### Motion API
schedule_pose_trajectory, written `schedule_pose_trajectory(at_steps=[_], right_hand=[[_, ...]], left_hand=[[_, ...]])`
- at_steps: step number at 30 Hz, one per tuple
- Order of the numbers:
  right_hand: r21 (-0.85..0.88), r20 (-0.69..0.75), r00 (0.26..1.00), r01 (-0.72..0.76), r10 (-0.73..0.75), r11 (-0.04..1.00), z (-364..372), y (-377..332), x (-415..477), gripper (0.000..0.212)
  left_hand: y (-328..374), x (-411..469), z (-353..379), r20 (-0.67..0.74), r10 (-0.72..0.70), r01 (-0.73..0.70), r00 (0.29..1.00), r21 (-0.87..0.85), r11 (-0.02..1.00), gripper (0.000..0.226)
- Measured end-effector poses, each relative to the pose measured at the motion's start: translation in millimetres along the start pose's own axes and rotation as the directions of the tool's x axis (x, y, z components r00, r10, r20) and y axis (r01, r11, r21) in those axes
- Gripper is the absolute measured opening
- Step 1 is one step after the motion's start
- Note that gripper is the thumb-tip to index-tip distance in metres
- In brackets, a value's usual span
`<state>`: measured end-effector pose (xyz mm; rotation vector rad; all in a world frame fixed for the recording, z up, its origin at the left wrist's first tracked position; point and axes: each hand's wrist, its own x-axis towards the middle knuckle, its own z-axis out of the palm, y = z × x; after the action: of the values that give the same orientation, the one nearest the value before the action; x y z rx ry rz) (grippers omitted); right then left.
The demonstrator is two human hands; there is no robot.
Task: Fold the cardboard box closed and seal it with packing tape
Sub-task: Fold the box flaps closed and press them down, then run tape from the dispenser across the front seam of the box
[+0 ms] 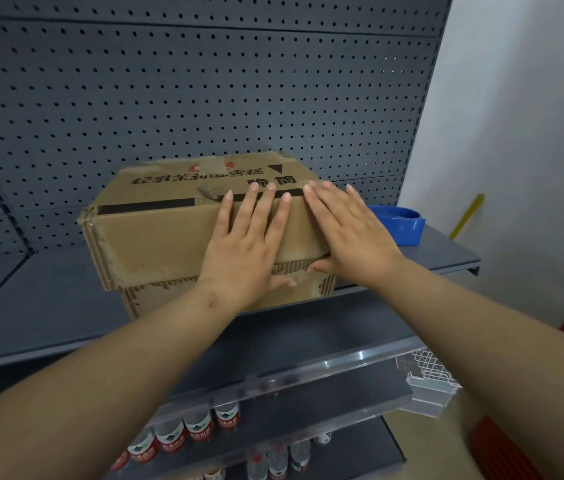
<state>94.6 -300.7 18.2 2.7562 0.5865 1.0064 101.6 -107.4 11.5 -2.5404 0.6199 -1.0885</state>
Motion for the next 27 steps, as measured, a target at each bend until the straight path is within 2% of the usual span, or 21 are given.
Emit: schedule_pose_trajectory(at_steps=[2, 5, 8, 10, 12, 15, 18, 22, 24, 27], right_hand=[[0.039, -0.011, 0.999, 0.05, -0.049, 0.998, 0.0, 4.8, 1.1, 0.119], [0.204, -0.046, 0.996, 0.087, -0.08, 0.975, -7.0, 21.0, 2.9, 0.09], [0.357, -0.095, 0.991, -0.06, 0.1, 0.932, -5.9, 43.4, 3.0, 0.065], [0.39, -0.059, 0.966, -0.21, 0.252, 0.897, 5.7, 60.0, 5.6, 0.057], [0.341, 0.025, 0.93, -0.353, 0.367, 0.871, 22.9, 84.6, 7.5, 0.058], [0.156, 0.224, 0.842, -0.528, 0.491, 0.835, 49.9, 123.0, 5.3, 0.066], [-0.05, 0.428, 0.722, -0.582, 0.544, 0.812, 69.4, 146.7, 1.3, 0.069], [-0.154, 0.608, 0.543, -0.635, 0.579, 0.757, 87.5, 156.8, -5.4, 0.075], [-0.212, 0.627, 0.517, -0.606, 0.583, 0.766, 96.5, 159.2, -4.8, 0.076], [-0.262, 0.595, 0.558, -0.546, 0.579, 0.796, 106.3, 160.8, 1.6, 0.072]], left_hand=[[3.1, 5.5, -1.1, 0.0, -0.004, 0.004, 1.0, 0.021, 1.0, 0.13], [4.5, 10.1, -3.5, 0.016, -0.019, 0.018, 1.0, 0.017, 1.0, 0.129], [6.9, 9.5, -5.5, 0.031, -0.022, 0.022, 0.999, -0.022, 1.0, 0.125], [8.3, 9.7, -7.9, 0.036, -0.033, 0.034, 0.999, -0.037, 0.999, 0.123], [14.4, 15.3, -8.5, 0.029, -0.039, 0.041, 0.999, -0.062, 0.997, 0.123], [23.4, 25.0, -9.6, 0.011, -0.029, 0.03, 1.0, -0.085, 0.996, 0.122], [28.8, 31.2, -9.5, 0.028, -0.051, 0.053, 0.998, -0.076, 0.996, 0.124], [37.2, 30.5, -11.9, 0.071, -0.17, 0.174, 0.983, -0.046, 0.984, 0.125], [39.2, 29.6, -13.0, 0.077, -0.214, 0.217, 0.974, -0.04, 0.975, 0.124], [38.0, 29.4, -12.2, 0.067, -0.239, 0.241, 0.969, -0.024, 0.97, 0.123]])
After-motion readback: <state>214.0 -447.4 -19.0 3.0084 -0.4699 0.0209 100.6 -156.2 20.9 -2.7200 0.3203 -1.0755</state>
